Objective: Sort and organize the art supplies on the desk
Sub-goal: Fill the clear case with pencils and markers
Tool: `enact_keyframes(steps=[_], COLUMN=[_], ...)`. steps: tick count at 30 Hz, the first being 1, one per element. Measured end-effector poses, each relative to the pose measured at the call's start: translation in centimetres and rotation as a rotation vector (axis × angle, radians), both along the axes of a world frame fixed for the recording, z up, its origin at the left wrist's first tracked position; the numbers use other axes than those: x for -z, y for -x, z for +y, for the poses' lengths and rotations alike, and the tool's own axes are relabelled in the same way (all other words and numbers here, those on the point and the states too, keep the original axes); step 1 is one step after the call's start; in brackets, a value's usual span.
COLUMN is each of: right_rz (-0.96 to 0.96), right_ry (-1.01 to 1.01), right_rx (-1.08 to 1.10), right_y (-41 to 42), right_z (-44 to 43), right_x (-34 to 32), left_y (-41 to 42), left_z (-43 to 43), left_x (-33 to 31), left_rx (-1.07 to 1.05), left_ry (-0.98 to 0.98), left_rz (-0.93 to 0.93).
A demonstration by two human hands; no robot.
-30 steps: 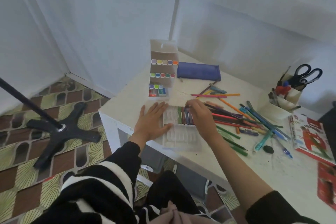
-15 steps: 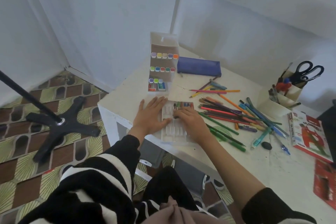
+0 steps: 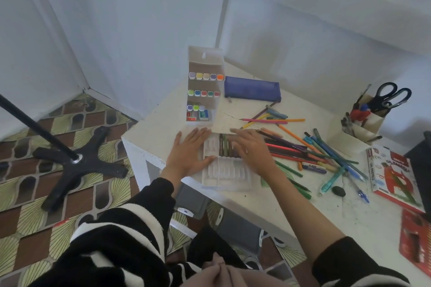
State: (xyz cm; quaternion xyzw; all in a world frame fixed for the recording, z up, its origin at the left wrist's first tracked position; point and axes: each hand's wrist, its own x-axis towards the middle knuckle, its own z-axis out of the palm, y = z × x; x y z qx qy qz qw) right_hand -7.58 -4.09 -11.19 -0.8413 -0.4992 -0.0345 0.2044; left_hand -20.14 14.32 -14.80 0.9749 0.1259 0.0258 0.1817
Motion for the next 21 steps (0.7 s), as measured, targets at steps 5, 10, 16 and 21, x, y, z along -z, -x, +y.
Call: enact_keyframes(steps=[5,10,16,21], right_rz=[0.029,0.108,-0.005,0.006], right_ry=[0.060,0.244,0.190,0.151], right_rx=[0.464,0.605,0.529,0.574], right_y=[-5.8,-9.3,-12.0,-14.3], right_z=[-2.1,-3.3,-3.0,-2.7], right_x=[-1.0,-1.6,-1.6,-2.0], left_y=[0.0,0.0,0.1,-0.3], left_z=[-0.1,-0.3,-0.6,-1.3], left_x=[-0.1,-0.4,-0.6,-1.3], left_rx=[-0.012,-0.020,-0.038,-0.099], left_ry=[0.000,-0.033,-0.052,0.032], left_rz=[0.031,0.066,0.091,0.181])
